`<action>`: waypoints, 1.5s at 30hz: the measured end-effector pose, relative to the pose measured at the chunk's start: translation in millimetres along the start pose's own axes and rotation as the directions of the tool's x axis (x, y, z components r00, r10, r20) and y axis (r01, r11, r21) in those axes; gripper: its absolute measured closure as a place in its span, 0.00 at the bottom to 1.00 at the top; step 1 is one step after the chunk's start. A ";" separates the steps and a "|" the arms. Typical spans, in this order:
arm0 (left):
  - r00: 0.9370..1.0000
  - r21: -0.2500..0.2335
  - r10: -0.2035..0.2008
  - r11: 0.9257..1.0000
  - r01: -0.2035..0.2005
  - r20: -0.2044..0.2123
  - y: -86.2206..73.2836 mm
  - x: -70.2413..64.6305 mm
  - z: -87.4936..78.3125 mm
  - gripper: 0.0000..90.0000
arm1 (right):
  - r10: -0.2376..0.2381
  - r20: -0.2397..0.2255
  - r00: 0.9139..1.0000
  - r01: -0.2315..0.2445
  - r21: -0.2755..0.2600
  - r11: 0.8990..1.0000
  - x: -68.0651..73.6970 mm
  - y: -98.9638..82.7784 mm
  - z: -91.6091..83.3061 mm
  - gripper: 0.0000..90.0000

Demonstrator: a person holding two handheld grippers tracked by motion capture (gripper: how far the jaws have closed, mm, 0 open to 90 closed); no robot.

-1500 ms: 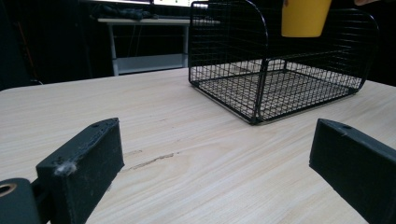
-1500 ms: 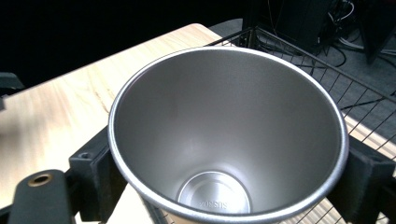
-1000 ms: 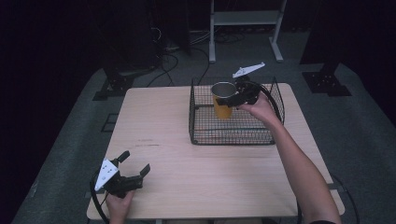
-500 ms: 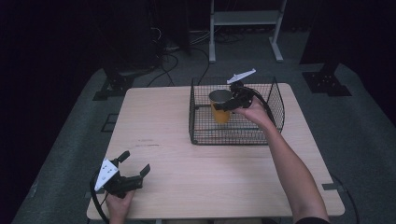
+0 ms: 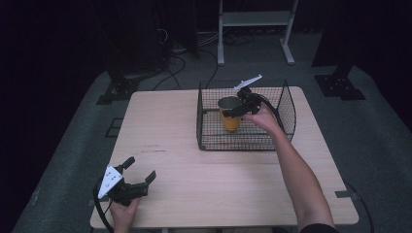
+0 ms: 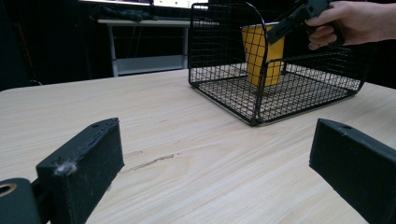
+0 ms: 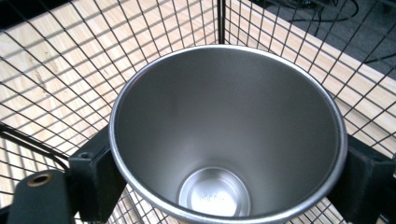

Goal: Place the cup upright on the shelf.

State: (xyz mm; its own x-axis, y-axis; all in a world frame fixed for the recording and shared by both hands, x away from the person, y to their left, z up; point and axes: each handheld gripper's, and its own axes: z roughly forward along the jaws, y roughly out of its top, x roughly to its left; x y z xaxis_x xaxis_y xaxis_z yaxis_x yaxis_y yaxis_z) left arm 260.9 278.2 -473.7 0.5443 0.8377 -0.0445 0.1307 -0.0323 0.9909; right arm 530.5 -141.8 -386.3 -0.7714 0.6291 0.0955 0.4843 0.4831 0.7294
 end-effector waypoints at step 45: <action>1.000 0.006 0.006 1.000 -0.006 -0.001 0.1 -0.8 0.6 0.02 | -0.107 0.062 0.992 0.103 0.063 0.993 14.0 -7.3 1.7 0.08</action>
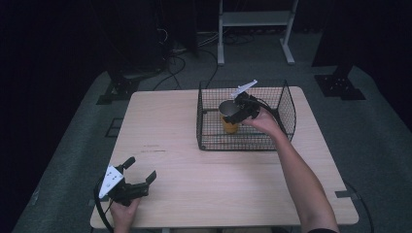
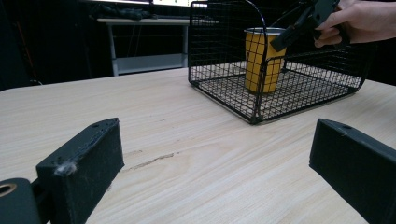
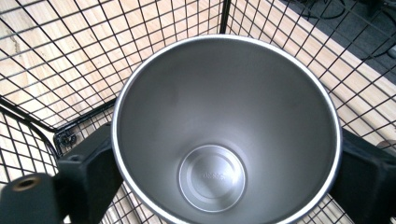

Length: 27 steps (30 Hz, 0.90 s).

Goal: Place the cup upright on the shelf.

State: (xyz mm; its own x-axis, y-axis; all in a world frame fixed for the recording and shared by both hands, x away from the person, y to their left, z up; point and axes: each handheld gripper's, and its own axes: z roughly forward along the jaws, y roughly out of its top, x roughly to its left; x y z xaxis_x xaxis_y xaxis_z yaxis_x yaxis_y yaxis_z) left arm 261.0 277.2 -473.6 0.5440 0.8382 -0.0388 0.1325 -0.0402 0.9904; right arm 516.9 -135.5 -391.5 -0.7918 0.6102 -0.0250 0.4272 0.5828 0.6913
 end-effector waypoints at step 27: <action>1.000 0.006 0.005 1.000 -0.005 -0.003 0.3 -0.3 1.1 0.02 | 0.051 -0.026 0.998 -0.054 -0.147 0.988 -5.5 8.1 -28.0 0.03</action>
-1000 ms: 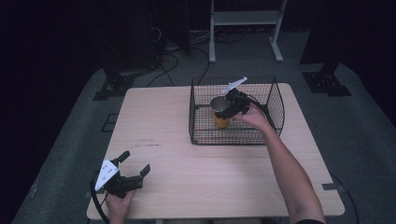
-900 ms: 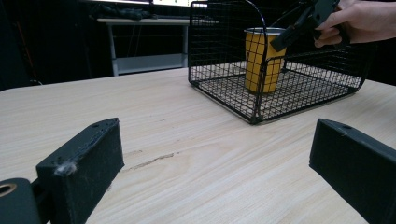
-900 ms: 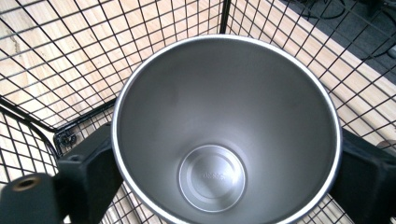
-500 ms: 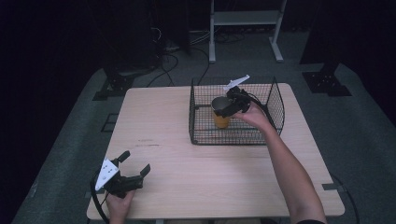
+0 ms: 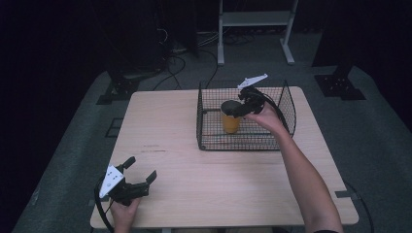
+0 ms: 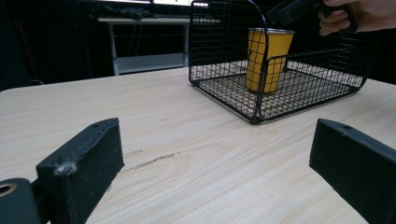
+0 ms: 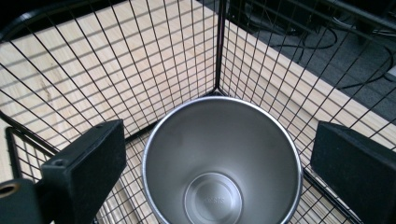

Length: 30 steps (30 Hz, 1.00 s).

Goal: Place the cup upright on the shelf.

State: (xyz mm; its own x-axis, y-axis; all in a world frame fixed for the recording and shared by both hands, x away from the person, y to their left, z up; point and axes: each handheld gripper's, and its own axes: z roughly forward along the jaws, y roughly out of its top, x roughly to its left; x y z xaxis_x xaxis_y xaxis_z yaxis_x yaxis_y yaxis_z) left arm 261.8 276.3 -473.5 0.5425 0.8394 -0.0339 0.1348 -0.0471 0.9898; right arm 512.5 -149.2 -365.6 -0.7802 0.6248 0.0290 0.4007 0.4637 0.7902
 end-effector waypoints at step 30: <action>1.000 -0.002 0.001 1.000 -0.001 0.001 -0.4 -0.8 -0.6 0.02 | 0.011 -0.026 1.000 -0.011 -0.008 1.000 12.1 -7.8 -36.1 0.05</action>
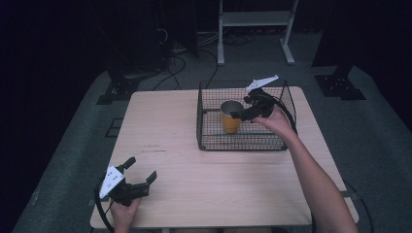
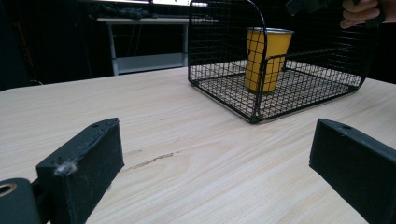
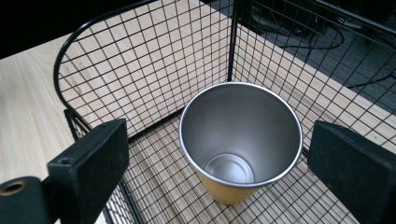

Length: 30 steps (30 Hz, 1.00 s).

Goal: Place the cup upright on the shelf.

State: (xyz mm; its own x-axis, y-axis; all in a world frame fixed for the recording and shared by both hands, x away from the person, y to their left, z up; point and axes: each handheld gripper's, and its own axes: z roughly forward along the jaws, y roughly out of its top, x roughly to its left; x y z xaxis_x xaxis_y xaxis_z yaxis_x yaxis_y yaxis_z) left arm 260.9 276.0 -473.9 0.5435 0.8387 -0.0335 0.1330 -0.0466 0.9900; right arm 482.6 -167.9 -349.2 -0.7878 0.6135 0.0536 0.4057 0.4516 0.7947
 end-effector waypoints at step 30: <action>1.000 0.007 0.011 1.000 -0.011 -0.002 0.2 -1.2 0.8 0.02 | 0.011 -0.061 0.998 -0.013 -0.036 0.999 27.6 -44.4 -47.0 0.07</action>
State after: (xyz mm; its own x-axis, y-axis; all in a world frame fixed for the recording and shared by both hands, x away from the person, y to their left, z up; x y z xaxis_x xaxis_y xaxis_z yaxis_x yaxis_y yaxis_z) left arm 260.9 274.6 -473.7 0.5435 0.8391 -0.0222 0.1327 -0.0598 0.9893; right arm 421.1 -201.5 -354.6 -0.8100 0.5781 0.0989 0.3990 0.4196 0.8153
